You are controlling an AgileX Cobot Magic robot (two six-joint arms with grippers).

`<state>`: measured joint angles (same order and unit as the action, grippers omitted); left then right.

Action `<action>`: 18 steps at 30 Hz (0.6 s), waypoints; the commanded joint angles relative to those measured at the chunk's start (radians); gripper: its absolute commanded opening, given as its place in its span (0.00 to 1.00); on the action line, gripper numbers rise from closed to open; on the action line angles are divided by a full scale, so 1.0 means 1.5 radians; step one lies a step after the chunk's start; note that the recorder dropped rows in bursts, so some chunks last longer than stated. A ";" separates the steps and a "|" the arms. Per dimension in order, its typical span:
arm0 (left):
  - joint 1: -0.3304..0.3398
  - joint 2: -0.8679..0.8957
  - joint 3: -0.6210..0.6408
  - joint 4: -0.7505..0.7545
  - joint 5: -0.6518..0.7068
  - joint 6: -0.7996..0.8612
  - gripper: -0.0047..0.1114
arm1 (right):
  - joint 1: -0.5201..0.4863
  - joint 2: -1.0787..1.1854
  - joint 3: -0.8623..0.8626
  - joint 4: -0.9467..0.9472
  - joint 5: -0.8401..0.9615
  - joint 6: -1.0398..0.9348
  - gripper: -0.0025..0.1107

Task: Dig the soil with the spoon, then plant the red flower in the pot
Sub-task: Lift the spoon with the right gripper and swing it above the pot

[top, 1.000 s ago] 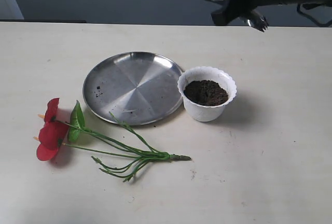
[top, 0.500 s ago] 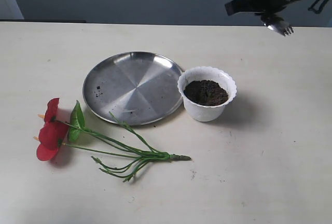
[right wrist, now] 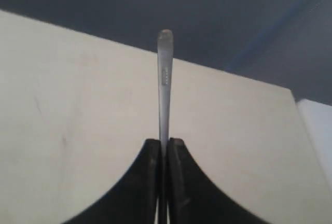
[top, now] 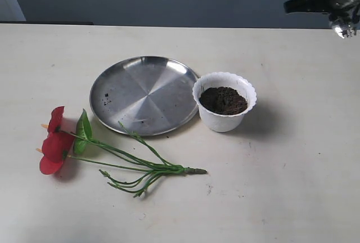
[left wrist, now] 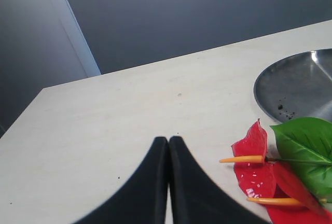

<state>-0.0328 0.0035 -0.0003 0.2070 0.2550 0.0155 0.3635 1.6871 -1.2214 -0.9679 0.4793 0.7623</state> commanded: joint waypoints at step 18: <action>0.000 -0.002 0.000 -0.002 -0.008 -0.003 0.04 | -0.002 -0.060 0.066 -0.461 -0.727 0.676 0.02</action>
<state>-0.0328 0.0035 -0.0003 0.2070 0.2550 0.0155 0.3635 1.6075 -1.1247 -1.6327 -0.4293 1.7227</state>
